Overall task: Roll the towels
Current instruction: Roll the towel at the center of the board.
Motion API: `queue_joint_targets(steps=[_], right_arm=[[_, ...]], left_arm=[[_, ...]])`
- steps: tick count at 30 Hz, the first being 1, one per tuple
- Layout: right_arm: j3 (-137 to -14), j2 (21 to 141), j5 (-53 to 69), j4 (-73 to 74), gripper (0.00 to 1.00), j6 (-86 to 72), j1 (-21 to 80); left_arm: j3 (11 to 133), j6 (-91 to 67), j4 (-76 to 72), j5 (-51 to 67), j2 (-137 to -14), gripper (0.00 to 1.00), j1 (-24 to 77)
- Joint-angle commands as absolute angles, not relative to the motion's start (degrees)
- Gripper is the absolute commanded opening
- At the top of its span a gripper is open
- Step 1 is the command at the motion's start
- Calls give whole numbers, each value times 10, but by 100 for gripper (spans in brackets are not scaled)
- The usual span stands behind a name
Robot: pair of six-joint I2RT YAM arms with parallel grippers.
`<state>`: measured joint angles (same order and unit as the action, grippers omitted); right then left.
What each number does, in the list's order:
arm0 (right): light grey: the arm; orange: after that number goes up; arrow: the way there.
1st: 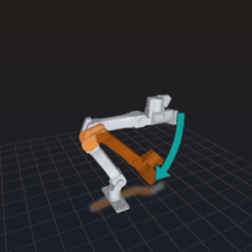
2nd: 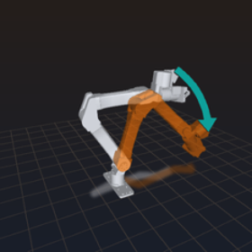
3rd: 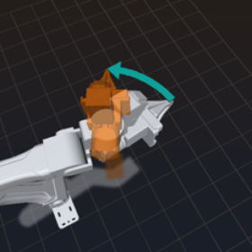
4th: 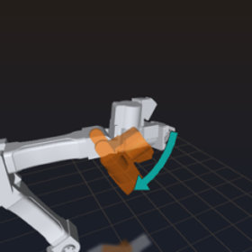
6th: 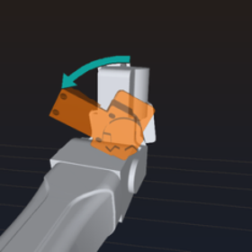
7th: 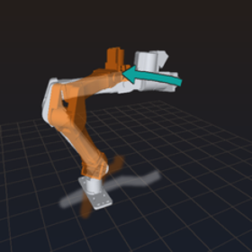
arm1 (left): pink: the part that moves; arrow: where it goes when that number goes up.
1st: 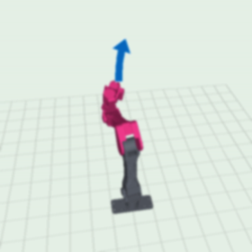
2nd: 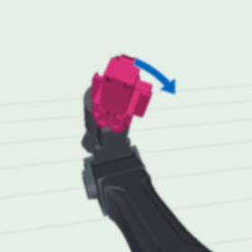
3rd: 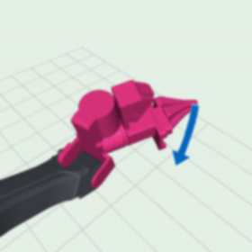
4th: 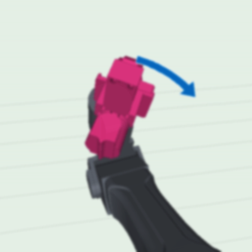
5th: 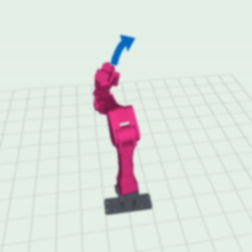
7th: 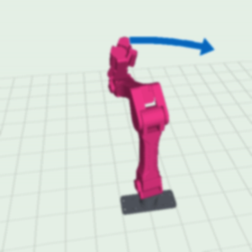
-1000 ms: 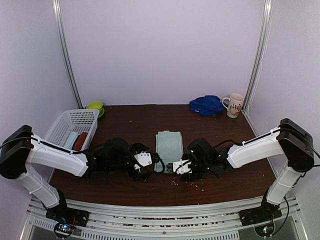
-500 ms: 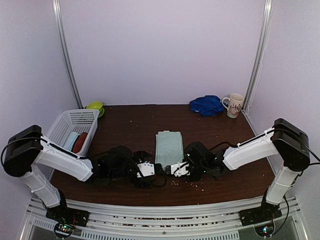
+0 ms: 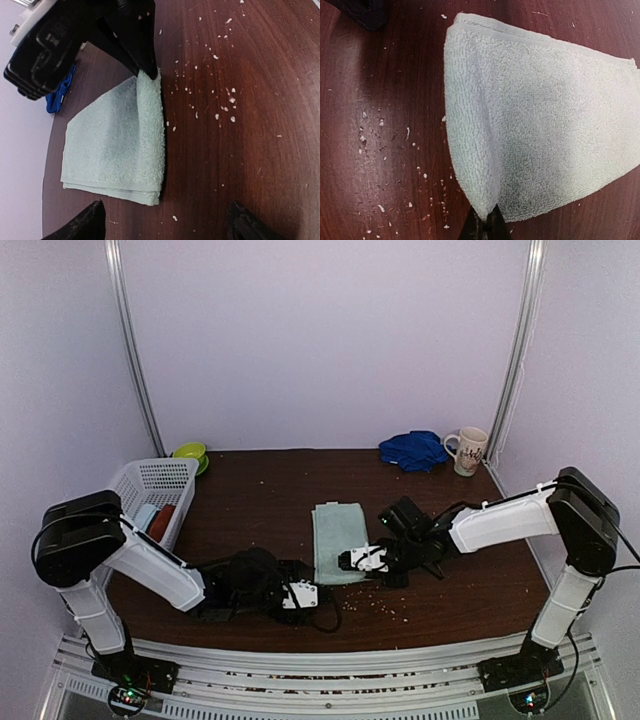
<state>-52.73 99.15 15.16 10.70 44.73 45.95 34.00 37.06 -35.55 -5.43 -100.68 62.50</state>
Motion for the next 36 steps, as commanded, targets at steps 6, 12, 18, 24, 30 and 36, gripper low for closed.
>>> queue_joint_targets(steps=[6,12,18,24,30,36], right_arm=[[-595,1026,319,249,0,439,415],[-624,1054,349,295,0,442,398],[-642,1066,357,326,0,451,395],[-652,1063,359,342,0,456,390],[-672,1061,366,378,0,467,378],[-691,1064,355,415,6,472,371]], left_arm=[[390,385,-358,-40,-1031,80,633],[415,392,-339,-34,-1061,74,633],[437,395,-315,-30,-1085,58,633],[444,392,-313,-33,-1099,35,633],[455,382,-280,-1,-1104,0,631],[494,348,-192,77,-1103,0,617]])
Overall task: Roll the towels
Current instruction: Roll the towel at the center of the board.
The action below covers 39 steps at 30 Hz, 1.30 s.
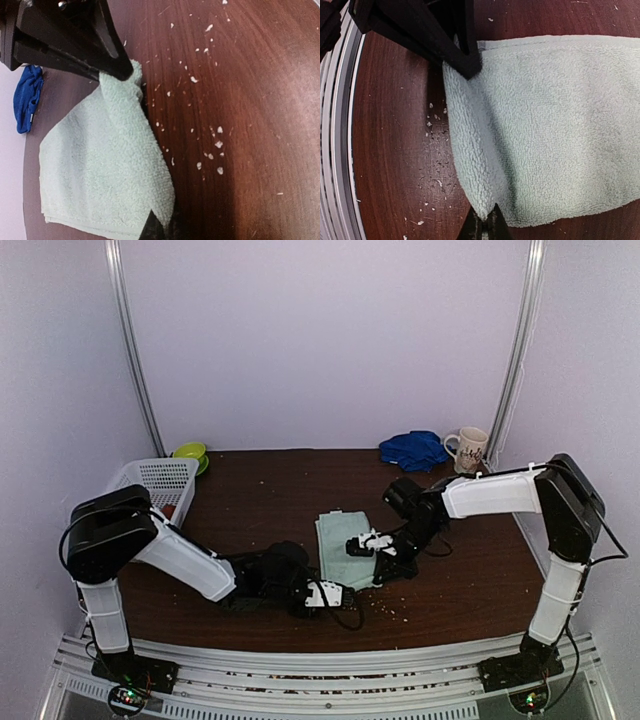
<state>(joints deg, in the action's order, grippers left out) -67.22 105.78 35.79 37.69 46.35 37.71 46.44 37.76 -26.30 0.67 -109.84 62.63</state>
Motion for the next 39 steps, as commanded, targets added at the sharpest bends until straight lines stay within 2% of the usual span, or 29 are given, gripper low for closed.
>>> queue_joint_targets(steps=[1,5,10,25,36,37,39], right_arm=[[-692,1064,354,416,6,472,371],[-698,1075,357,423,6,462,368],[-720,1104,362,468,2,477,362],[-759,1132,391,510,3,468,343],[-781,1153,419,534,3,468,337],[-780,1154,420,533,3,466,337],[-782,1153,422,533,4,464,337]], left_arm=[[501,341,-179,87,-1105,0,615],[524,318,-141,129,-1107,0,602],[534,294,-115,182,-1101,0,572],[545,263,-98,232,-1107,20,536],[555,240,-115,266,-1118,17,525],[553,240,-115,269,-1116,18,525],[546,241,-117,277,-1113,27,525]])
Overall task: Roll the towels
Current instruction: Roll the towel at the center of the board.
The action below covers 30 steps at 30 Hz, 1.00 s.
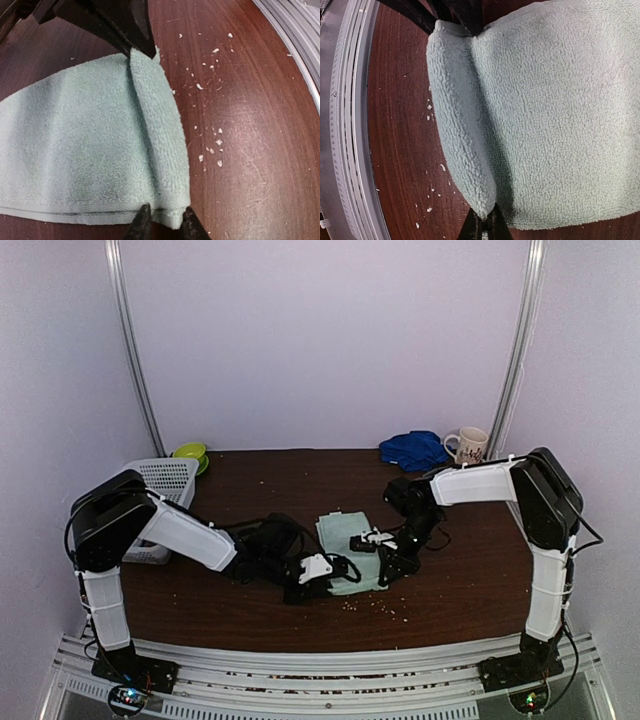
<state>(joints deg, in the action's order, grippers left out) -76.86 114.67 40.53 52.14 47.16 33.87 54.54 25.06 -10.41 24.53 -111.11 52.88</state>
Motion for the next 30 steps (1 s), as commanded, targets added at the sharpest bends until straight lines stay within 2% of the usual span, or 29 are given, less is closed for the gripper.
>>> queue_joint_targets(steps=[1,7,15,21,25,28,30], right_arm=[[-783,1153,423,534,4,463,337],[-789,1151,435,550,3,470,336],[-791,1145,442,556,3,475,335],[-791,1143,443,556,2,476,332],[-791,1143,444,557,1,475,331],[-792,1143,444,561,1,477,331],[-792,1141,444,567,0,480,330]], left_arm=[[543,242,-118,280,-1111,30,525],[505,248,-158,272,-1079,52,525],[501,267,-199,193,-1099,53,548],[496,265,-229,198,-1110,52,555],[498,263,-225,208,-1114,42,555],[509,258,-212,217,-1120,18,555],[516,252,-201,227,-1124,6,555]])
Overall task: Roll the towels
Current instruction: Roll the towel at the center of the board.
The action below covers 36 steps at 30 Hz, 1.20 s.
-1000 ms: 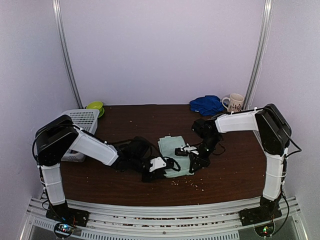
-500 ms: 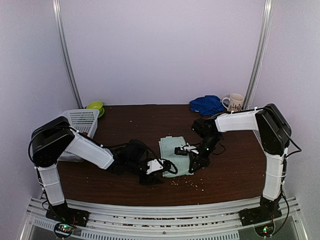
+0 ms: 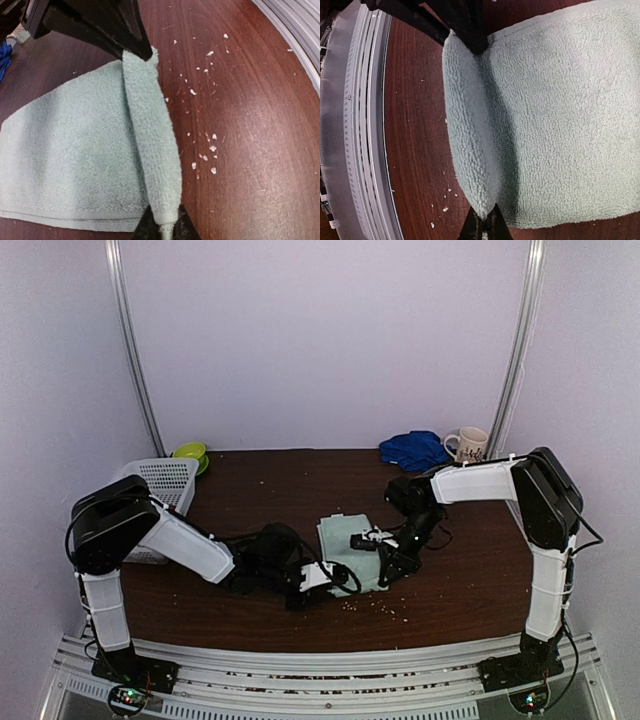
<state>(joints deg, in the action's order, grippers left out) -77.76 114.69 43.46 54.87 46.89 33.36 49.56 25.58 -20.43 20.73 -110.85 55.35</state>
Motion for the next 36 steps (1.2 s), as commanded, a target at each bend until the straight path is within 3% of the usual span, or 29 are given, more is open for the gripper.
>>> queue_joint_targets(steps=[1,10,22,36], right_arm=[[-791,1140,444,570,0,481,330],[-800,1139,458,603,0,486,331],[-797,1169,409,541,0,385,328],[-803,1181,384,518,14,357,314]], left_arm=[[520,248,-195,231,-1124,1,555],[515,193,-171,276,-1102,0,555],[552,113,-124,304,-1115,0,554],[562,43,-90,269,-1147,0,538]])
